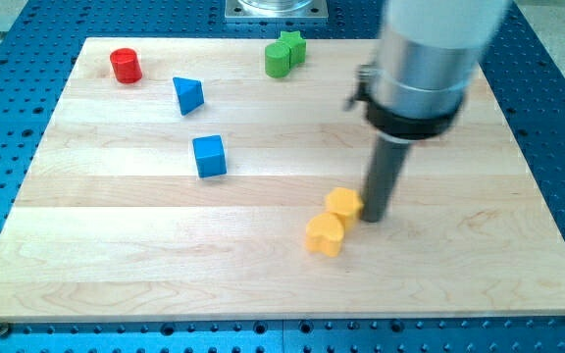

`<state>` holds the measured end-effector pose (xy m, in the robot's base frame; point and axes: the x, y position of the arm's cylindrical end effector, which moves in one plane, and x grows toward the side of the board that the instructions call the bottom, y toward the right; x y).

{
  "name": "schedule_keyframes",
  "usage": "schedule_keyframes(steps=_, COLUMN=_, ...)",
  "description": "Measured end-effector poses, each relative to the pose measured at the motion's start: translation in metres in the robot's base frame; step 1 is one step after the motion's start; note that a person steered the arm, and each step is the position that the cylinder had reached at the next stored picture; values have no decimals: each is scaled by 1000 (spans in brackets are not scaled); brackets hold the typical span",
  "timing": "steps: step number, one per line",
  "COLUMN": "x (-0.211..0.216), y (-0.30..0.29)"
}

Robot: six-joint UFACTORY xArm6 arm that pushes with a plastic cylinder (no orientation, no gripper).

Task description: Push the red star diagonally to the top right side of the yellow hexagon

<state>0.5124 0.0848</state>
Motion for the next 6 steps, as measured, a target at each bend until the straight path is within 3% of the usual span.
schedule_keyframes(steps=1, x=-52, y=-29)
schedule_keyframes(steps=2, x=-137, y=0)
schedule_keyframes(steps=3, x=-168, y=67)
schedule_keyframes(steps=4, x=-164, y=116)
schedule_keyframes(steps=6, x=-35, y=119)
